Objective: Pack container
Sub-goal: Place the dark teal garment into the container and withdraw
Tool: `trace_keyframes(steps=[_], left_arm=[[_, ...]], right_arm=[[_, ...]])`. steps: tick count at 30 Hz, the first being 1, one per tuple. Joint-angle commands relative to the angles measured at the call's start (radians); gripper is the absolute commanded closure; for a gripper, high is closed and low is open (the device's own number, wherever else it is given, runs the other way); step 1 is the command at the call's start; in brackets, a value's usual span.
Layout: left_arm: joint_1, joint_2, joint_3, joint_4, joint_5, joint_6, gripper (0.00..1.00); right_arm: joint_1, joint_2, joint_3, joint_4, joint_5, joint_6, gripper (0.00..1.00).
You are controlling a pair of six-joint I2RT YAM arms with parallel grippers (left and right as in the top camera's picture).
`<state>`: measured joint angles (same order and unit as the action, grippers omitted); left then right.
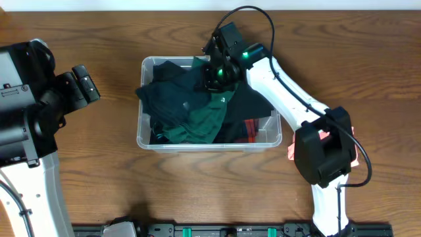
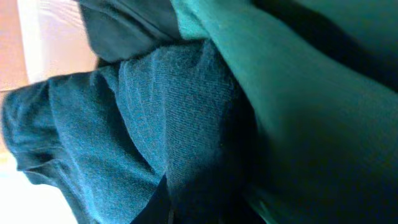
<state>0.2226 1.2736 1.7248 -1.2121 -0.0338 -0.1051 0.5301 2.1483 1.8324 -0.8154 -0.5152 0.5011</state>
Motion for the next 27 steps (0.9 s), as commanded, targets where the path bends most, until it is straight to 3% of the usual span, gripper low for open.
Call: trace_keyframes(steps=[1,8,9,11,12,15,18,23,27], left_arm=[[0.006,0.001,0.0,-0.003,-0.012,-0.005,0.02],[0.006,0.001,0.0,-0.003,-0.012,-0.005,0.02],[0.006,0.001,0.0,-0.003,-0.012,-0.005,0.02],[0.006,0.001,0.0,-0.003,-0.012,-0.005,0.02],[0.006,0.001,0.0,-0.003,-0.012,-0.005,0.02],[0.006,0.001,0.0,-0.003,-0.012,-0.005,0.02],[0.006,0.001,0.0,-0.003,-0.012,-0.005,0.02],[0.006,0.001,0.0,-0.003,-0.012,-0.005,0.02],[0.006,0.001,0.0,-0.003,-0.012,-0.005,0.02]], right_arm=[[-0.011,-0.024,0.004,-0.042,0.128,-0.055,0.99],[-0.04,-0.035,0.004,-0.058,0.24,-0.058,0.99],[-0.045,-0.035,0.004,-0.049,0.238,-0.07,0.93],[-0.053,-0.042,0.004,-0.029,0.211,-0.111,0.64],[-0.056,-0.046,0.004,-0.019,0.191,-0.128,0.54],[-0.065,-0.081,0.005,0.024,0.095,-0.2,0.47],[-0.067,-0.136,0.005,0.055,0.047,-0.23,0.53],[-0.047,-0.229,0.005,0.084,0.047,-0.247,0.73],[0.002,-0.222,0.004,0.131,0.047,-0.248,0.78]])
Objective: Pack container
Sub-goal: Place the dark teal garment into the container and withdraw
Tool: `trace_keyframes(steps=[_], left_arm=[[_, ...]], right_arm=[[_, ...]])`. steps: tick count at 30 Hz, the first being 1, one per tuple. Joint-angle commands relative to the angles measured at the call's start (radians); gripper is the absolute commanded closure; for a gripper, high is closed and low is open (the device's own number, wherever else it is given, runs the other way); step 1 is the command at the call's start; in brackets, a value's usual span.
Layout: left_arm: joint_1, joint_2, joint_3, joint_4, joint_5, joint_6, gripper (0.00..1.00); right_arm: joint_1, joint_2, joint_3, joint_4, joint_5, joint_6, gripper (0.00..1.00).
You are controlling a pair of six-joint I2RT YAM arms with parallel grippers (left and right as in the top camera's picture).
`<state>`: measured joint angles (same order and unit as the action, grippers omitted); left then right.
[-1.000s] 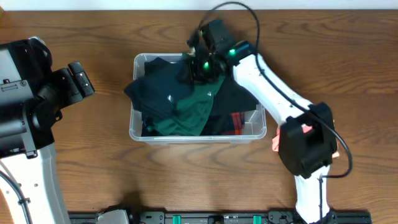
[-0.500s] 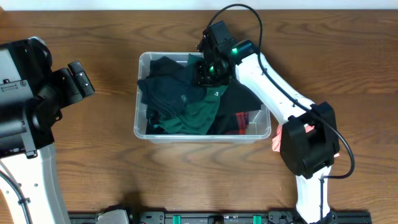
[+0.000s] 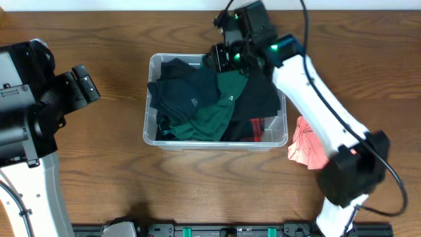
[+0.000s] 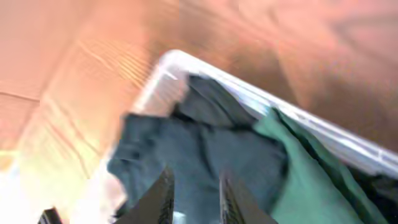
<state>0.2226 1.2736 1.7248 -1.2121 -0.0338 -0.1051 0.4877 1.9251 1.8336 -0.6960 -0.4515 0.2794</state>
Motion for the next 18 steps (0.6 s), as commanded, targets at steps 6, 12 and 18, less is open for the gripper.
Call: trace_keyframes(steps=[6,12,18], left_arm=[[0.006,0.001,0.0,-0.003,-0.012,-0.005,0.02],[0.006,0.001,0.0,-0.003,-0.012,-0.005,0.02],[0.006,0.001,0.0,-0.003,-0.012,-0.005,0.02]], right_arm=[[0.171,0.127,0.003,0.074,-0.045,-0.068,0.87],[0.222,0.282,0.003,0.056,-0.043,-0.072,0.9],[0.205,0.369,0.003,0.009,0.052,-0.098,0.94]])
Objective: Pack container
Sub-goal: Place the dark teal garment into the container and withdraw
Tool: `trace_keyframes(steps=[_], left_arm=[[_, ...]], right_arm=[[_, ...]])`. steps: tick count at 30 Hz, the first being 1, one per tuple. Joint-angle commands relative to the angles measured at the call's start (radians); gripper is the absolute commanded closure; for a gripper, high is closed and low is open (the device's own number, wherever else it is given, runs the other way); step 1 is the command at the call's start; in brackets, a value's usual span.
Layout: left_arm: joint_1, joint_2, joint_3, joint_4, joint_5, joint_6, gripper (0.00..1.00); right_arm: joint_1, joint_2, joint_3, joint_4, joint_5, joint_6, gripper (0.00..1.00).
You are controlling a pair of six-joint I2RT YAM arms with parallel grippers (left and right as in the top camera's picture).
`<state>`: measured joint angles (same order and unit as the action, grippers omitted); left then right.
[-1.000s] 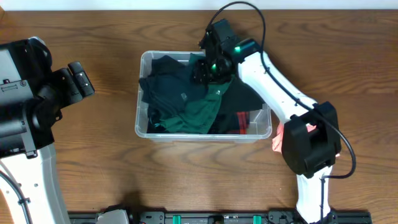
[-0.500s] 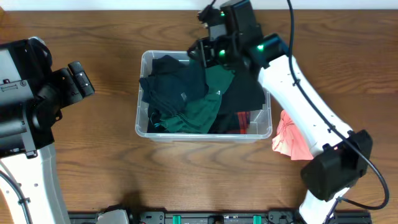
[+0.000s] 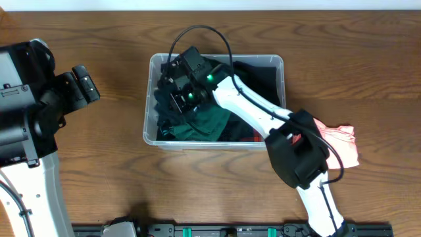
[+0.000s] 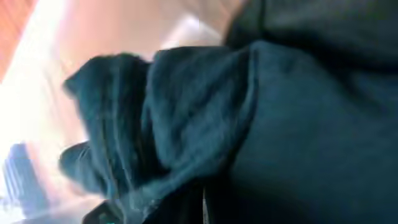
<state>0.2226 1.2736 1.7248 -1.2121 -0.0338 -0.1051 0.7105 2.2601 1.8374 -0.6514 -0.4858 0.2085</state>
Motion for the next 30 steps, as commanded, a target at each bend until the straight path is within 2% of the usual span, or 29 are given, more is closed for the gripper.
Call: trace_keyframes(steps=[1,5,6,9,12,17,21,27,30], left_arm=[[0.006,0.001,0.0,-0.003,-0.012,-0.005,0.02],[0.006,0.001,0.0,-0.003,-0.012,-0.005,0.02],[0.006,0.001,0.0,-0.003,-0.012,-0.005,0.02],[0.006,0.001,0.0,-0.003,-0.012,-0.005,0.02],[0.006,0.001,0.0,-0.003,-0.012,-0.005,0.02],[0.006,0.001,0.0,-0.003,-0.012,-0.005,0.02],[0.006,0.001,0.0,-0.003,-0.012,-0.005,0.02],[0.006,0.001,0.0,-0.003,-0.012,-0.005,0.02],[0.006,0.001,0.0,-0.003,-0.012,-0.005,0.02]], right_arm=[[-0.023,0.032,-0.001,-0.045,0.104,-0.027,0.93],[-0.052,-0.026,0.011,-0.064,0.056,-0.057,0.84],[-0.06,-0.05,0.014,-0.065,0.014,-0.079,0.79],[-0.095,-0.166,0.019,-0.063,-0.083,-0.09,0.51],[-0.142,-0.291,0.019,-0.063,-0.079,-0.09,0.37],[-0.306,-0.48,0.019,-0.12,-0.072,-0.061,0.31],[-0.544,-0.577,0.019,-0.243,-0.072,-0.029,0.27],[-0.942,-0.585,0.015,-0.518,-0.08,-0.035,0.22],[-1.117,-0.557,0.012,-0.66,-0.079,-0.098,0.22]])
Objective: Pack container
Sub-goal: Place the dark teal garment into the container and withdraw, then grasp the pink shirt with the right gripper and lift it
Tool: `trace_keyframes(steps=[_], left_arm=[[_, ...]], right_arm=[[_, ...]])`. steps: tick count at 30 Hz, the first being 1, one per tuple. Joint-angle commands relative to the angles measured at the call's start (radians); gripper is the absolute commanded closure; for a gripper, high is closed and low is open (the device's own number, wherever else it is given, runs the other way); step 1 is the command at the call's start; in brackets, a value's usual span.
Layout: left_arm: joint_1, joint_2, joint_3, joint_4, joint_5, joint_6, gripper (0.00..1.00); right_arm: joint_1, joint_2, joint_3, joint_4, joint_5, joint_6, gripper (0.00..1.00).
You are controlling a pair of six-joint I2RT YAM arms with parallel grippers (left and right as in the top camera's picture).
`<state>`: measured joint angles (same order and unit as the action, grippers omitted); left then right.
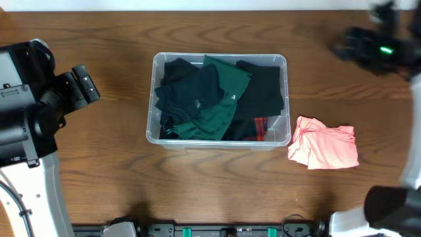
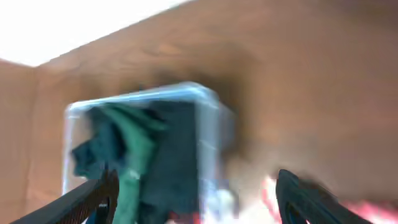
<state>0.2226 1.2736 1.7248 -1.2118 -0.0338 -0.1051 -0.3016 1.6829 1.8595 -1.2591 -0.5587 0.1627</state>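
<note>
A clear plastic container [image 1: 283,99] sits mid-table, holding a dark teal garment [image 1: 187,95], a green one [image 1: 227,89] and a black one [image 1: 266,92] with a red stripe. A pink cloth [image 1: 323,146] lies crumpled on the table just right of it. My right gripper [image 1: 348,47] is blurred at the far right back, well away from the container. In the right wrist view this gripper [image 2: 199,205] is open wide with nothing in it, and the container [image 2: 208,106] shows beyond its fingers [image 2: 93,199]. My left gripper [image 1: 84,84] hangs at the far left.
The wooden table [image 1: 217,191] stretches around the container. The left arm's bulky body [image 1: 26,112] fills the left edge. A dark rail [image 1: 217,230] runs along the front edge.
My right gripper was down in the container's left part on the dark teal garment. Now it is at the table's far right back, open and empty. The left arm has not moved.
First my right gripper was low on the clothes at the container's back middle. Then it was over the back rim, and the container stood slightly further right. Then it was down on the teal garment at left. Now it is clear of the container, the clothes inside.
</note>
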Motion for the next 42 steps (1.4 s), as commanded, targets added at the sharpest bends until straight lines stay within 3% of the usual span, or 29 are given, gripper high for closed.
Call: trace_keyframes(steps=[1,6,9,21,29,33,37,42], left_arm=[[0.006,0.001,0.0,-0.004,-0.012,-0.005,0.02],[0.006,0.001,0.0,-0.004,-0.012,-0.005,0.02],[0.006,0.001,0.0,-0.004,-0.012,-0.005,0.02],[0.006,0.001,0.0,-0.004,-0.012,-0.005,0.02],[0.006,0.001,0.0,-0.004,-0.012,-0.005,0.02],[0.006,0.001,0.0,-0.004,-0.012,-0.005,0.02],[0.006,0.001,0.0,-0.004,-0.012,-0.005,0.02],[0.006,0.001,0.0,-0.004,-0.012,-0.005,0.02]], right_arm=[[-0.156,0.033,-0.01,-0.098,-0.006,-0.088,0.21],[-0.294,0.096,-0.03,-0.253,0.123,-0.186,0.2],[-0.309,0.111,-0.106,-0.244,0.184,-0.22,0.21],[-0.306,0.111,-0.651,0.233,0.305,-0.22,0.09],[-0.291,0.112,-0.848,0.38,0.1,-0.246,0.18],[-0.278,0.112,-0.888,0.383,0.061,-0.246,0.34],[-0.281,0.109,-0.89,0.381,0.056,-0.227,0.87],[-0.281,0.073,-0.844,0.349,0.02,-0.201,0.98]])
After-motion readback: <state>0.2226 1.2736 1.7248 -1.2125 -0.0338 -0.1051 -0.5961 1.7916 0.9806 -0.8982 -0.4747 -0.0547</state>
